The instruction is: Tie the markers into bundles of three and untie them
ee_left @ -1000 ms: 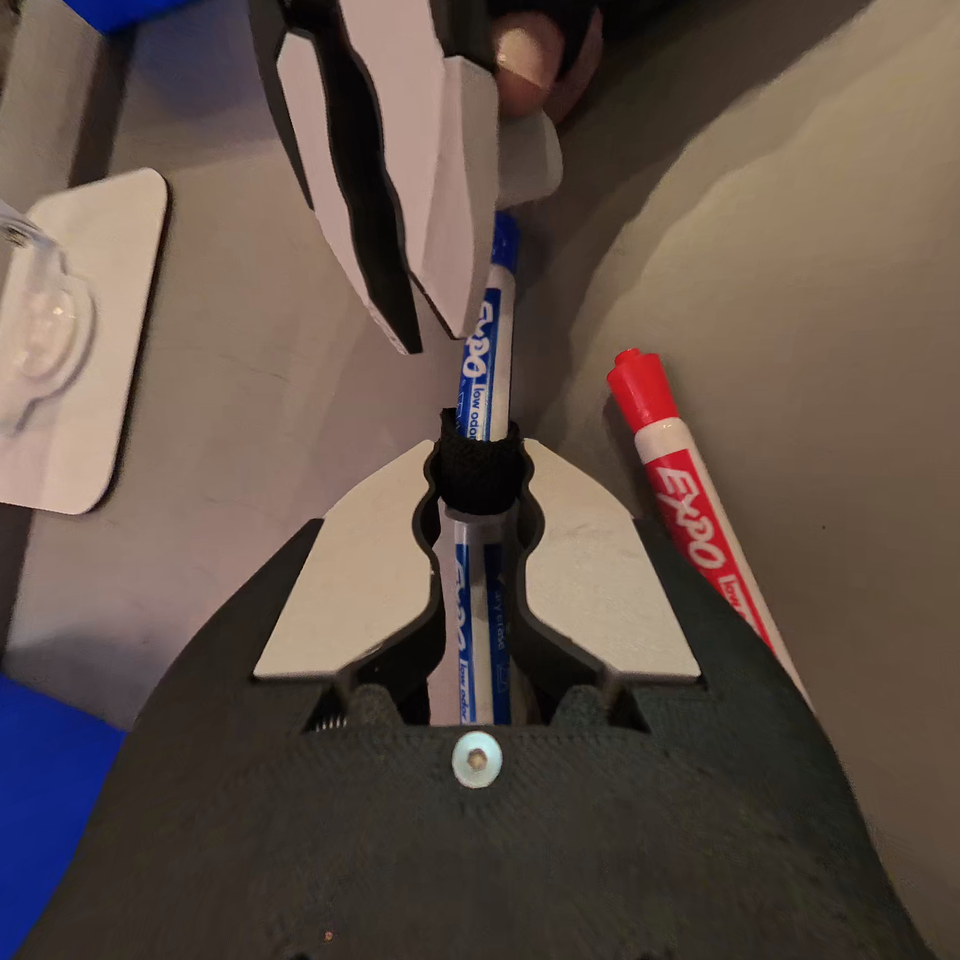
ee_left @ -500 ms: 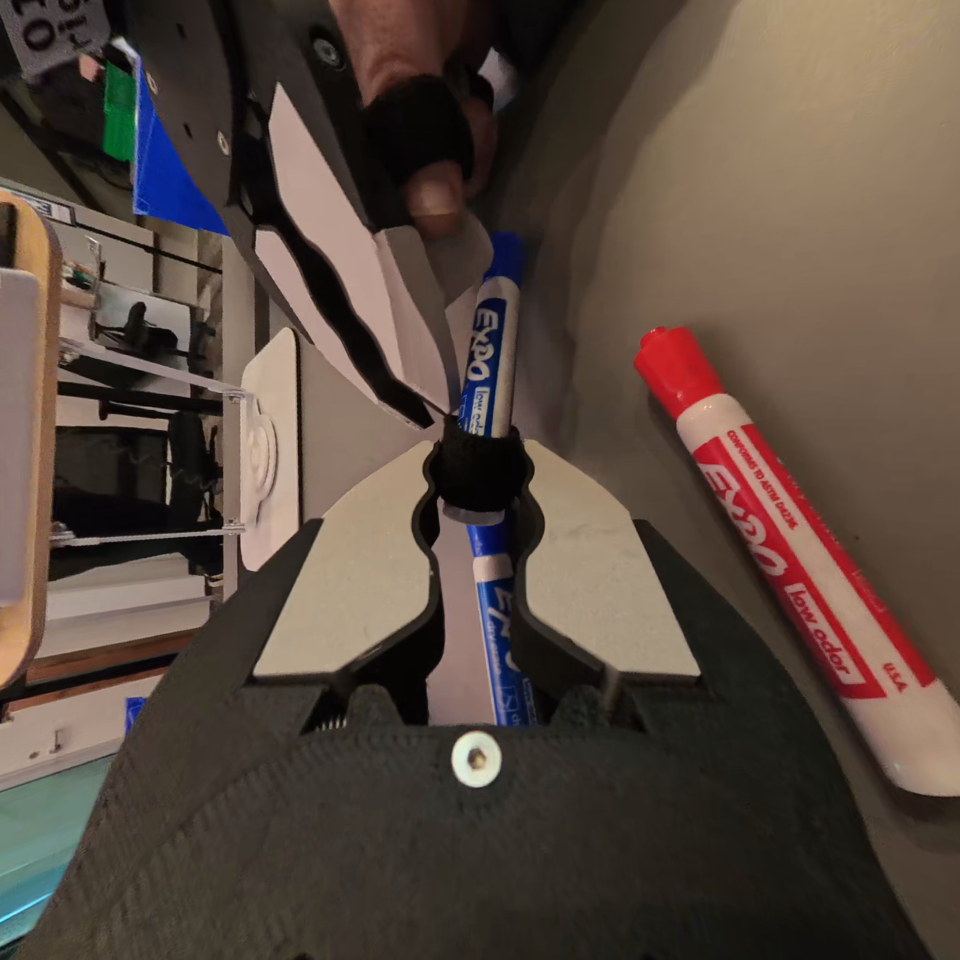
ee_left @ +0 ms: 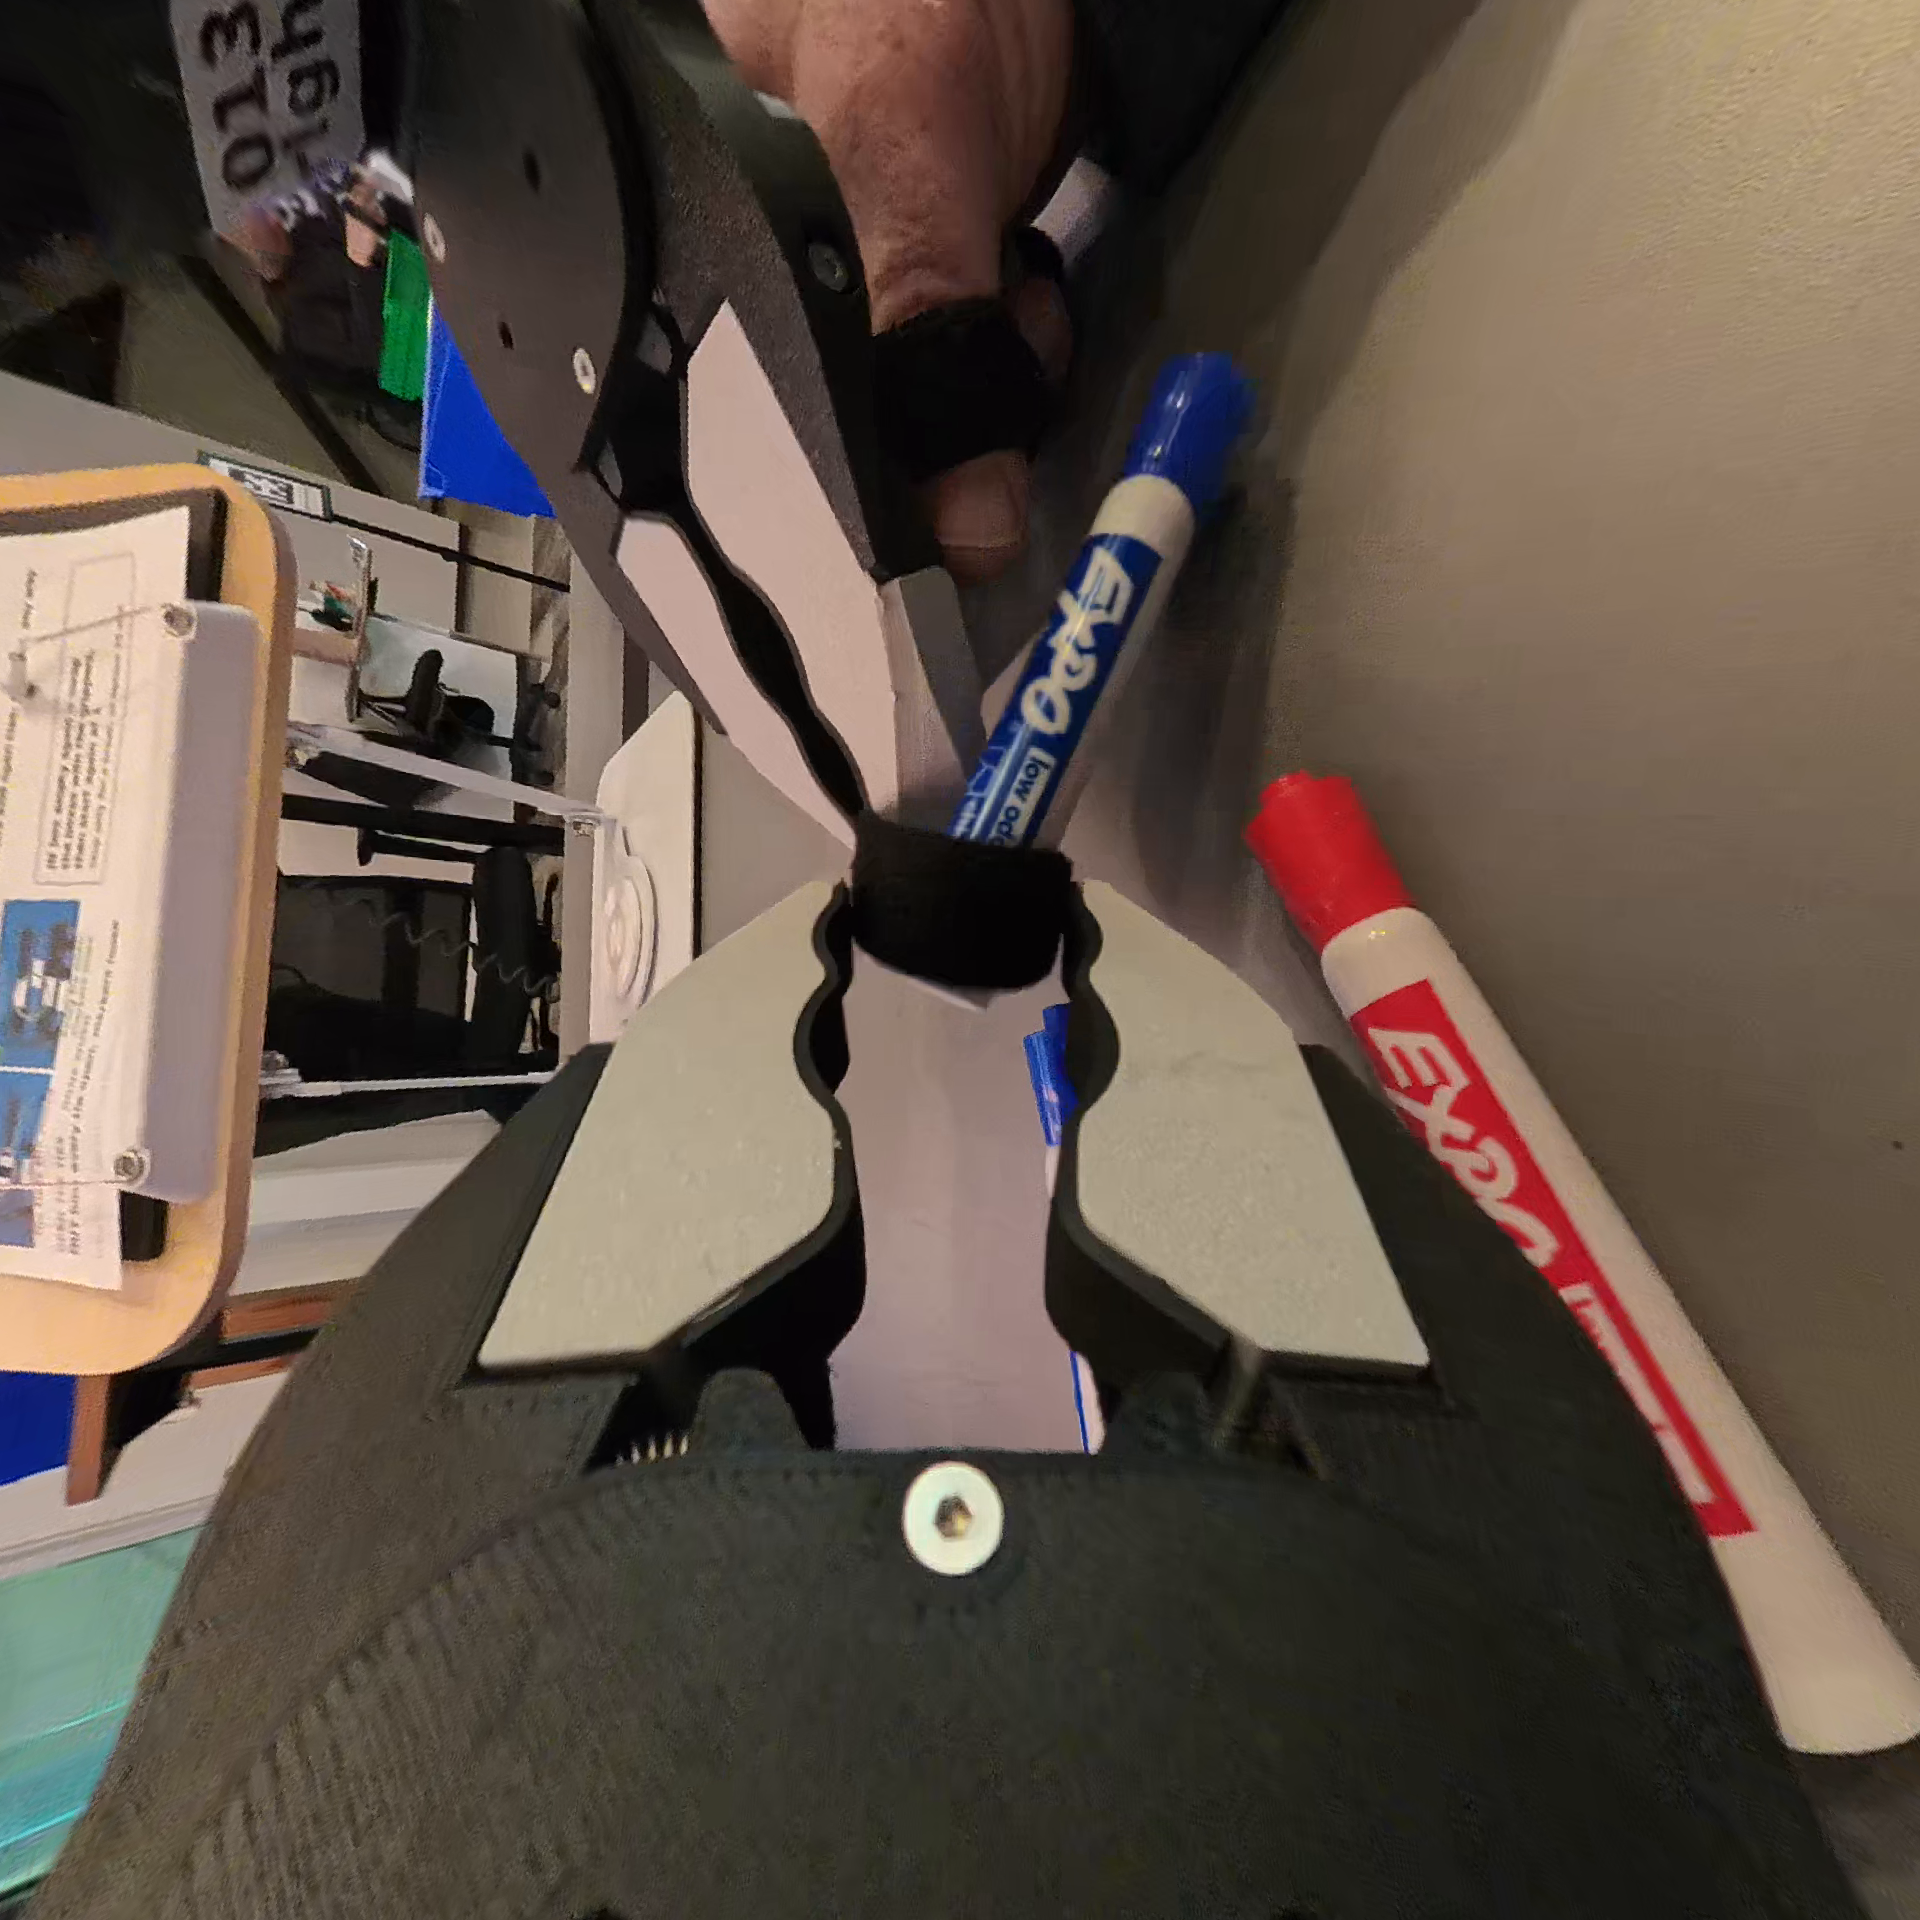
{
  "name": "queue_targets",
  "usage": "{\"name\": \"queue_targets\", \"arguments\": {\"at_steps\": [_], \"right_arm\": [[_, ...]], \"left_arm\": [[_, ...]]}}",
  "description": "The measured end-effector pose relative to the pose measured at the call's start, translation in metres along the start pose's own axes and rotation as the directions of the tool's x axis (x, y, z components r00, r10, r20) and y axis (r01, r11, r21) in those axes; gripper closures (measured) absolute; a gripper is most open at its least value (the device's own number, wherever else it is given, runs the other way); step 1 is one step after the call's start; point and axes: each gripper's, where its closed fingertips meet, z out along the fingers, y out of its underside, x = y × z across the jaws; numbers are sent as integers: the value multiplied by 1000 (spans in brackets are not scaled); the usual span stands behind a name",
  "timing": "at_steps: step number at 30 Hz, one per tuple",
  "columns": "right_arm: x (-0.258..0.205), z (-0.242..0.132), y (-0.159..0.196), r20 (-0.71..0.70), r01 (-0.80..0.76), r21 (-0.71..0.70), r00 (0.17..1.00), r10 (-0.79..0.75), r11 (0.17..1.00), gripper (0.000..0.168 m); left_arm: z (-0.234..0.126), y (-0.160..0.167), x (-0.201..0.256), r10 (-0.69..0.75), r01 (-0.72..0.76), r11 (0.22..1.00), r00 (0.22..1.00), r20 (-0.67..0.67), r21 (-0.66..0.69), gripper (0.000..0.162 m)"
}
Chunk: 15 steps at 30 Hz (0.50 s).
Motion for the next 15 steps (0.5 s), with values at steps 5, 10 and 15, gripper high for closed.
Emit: {"name": "queue_targets", "arguments": {"at_steps": [5, 10, 15], "right_arm": [[8, -2, 3, -87, 65, -29, 994, -68, 997, 165], [13, -5, -7, -188, 172, -11, 967, -171, 985, 165], [20, -10, -12, -290, 244, -31, 926, -242, 969, 165]], "left_arm": [[-1, 8, 6, -116, 115, 993, 990, -86, -9, 107], [-4, 7, 6, -347, 355, 935, 915, -206, -2, 110], [-8, -2, -8, -567, 604, 797, 762, -312, 27, 135]]}}
